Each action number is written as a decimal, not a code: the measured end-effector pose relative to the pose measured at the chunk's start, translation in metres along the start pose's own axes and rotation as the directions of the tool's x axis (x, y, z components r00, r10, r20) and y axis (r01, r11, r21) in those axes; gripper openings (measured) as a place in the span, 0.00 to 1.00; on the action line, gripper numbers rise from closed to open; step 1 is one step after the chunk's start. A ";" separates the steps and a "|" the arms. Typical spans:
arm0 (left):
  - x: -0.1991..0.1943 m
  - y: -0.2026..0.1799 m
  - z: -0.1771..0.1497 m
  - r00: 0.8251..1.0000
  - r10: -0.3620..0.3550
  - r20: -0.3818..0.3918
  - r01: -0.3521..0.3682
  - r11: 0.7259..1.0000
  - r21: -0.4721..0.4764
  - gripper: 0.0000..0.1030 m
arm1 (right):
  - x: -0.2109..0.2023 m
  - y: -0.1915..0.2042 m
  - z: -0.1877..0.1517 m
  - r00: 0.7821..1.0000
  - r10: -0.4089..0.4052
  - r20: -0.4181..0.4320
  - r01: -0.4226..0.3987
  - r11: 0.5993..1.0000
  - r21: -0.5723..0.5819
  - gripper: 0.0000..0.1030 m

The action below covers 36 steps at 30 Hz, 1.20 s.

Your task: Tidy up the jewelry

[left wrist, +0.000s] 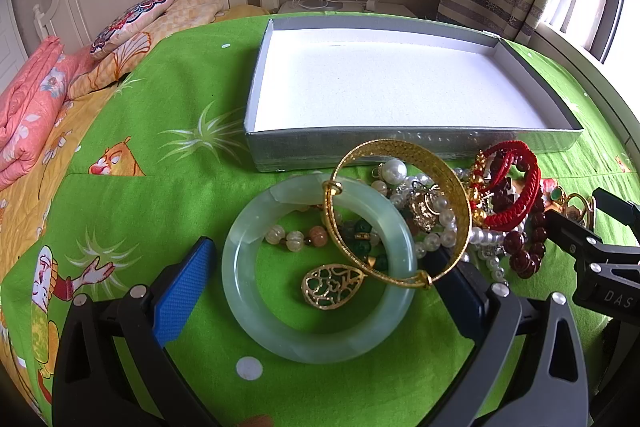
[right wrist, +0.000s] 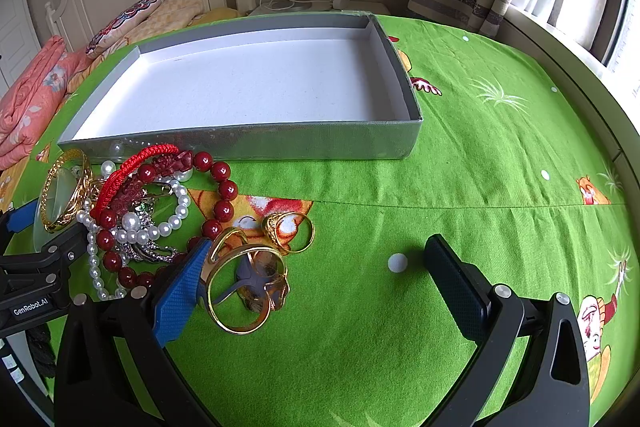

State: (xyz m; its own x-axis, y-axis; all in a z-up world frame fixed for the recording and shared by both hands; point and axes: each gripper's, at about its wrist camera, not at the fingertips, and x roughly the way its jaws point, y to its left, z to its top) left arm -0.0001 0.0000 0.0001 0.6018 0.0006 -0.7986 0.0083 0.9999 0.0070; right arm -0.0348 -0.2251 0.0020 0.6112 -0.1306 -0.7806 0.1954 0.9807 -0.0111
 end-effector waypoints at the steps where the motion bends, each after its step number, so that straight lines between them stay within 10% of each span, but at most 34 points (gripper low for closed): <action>1: 0.000 0.000 0.000 1.000 0.000 0.000 0.000 1.000 0.000 0.98 | 0.000 0.000 0.000 1.000 0.000 0.000 0.000 1.000 0.000 0.96; 21: 0.000 0.000 0.000 1.000 0.000 0.000 0.000 1.000 0.000 0.98 | 0.001 0.000 0.000 1.000 0.013 -0.003 -0.013 1.000 -0.014 0.96; 36: -0.032 0.021 -0.031 0.989 -0.144 0.039 0.144 0.989 -0.010 0.98 | -0.026 -0.029 -0.015 0.962 0.273 -0.025 -0.274 0.960 -0.054 0.96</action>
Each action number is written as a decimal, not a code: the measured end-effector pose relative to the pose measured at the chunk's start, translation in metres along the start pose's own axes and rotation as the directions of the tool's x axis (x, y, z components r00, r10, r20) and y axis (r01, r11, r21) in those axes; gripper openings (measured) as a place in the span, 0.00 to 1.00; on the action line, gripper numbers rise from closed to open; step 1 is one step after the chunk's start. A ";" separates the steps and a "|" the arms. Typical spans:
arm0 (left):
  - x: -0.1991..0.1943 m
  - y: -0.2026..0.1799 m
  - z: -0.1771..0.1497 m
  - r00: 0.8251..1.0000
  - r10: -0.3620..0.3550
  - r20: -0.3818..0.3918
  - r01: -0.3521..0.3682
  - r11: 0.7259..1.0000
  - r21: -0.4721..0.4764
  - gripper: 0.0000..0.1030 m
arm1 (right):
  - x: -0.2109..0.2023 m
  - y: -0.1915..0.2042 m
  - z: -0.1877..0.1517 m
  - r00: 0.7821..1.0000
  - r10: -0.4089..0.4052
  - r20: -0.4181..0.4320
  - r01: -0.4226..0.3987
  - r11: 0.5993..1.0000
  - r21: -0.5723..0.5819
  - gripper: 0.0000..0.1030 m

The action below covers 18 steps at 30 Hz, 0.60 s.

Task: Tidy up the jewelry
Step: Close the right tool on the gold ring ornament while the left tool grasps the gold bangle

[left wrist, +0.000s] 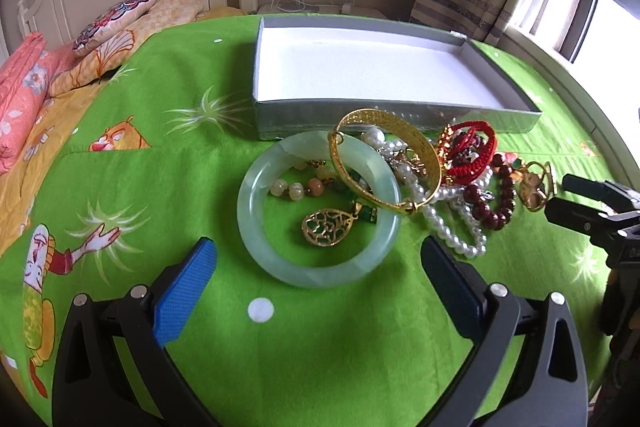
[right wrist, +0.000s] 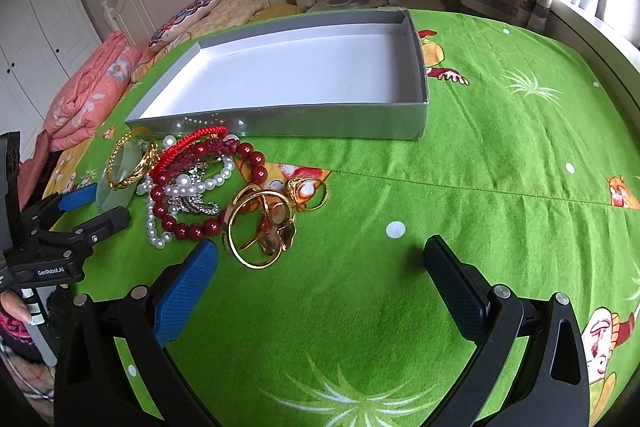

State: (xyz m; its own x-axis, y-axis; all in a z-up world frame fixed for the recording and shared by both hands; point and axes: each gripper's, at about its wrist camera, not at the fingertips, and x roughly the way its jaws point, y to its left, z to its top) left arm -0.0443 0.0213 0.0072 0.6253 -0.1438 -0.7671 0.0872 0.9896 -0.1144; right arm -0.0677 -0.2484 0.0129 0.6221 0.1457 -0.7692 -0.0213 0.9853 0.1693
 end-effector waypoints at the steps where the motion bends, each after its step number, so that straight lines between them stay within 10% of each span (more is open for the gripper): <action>1: -0.006 0.007 -0.003 1.000 -0.021 0.019 0.022 0.999 -0.028 0.98 | -0.002 0.001 0.000 1.000 0.005 0.009 -0.005 1.000 -0.007 0.96; 9: -0.034 0.024 -0.015 0.987 -0.094 0.131 0.107 0.990 -0.096 0.97 | -0.008 0.046 -0.011 0.997 -0.020 0.079 0.039 0.971 -0.238 0.85; 18: -0.033 0.013 -0.012 0.989 -0.077 0.126 0.085 0.995 -0.059 0.93 | 0.004 0.032 0.005 0.999 0.030 0.029 -0.026 0.989 -0.143 0.62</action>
State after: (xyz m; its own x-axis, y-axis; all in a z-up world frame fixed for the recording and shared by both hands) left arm -0.0734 0.0387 0.0234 0.7095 -0.2175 -0.6703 0.0940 0.9719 -0.2159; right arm -0.0621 -0.2167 0.0177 0.6433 0.1727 -0.7459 -0.1494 0.9838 0.0989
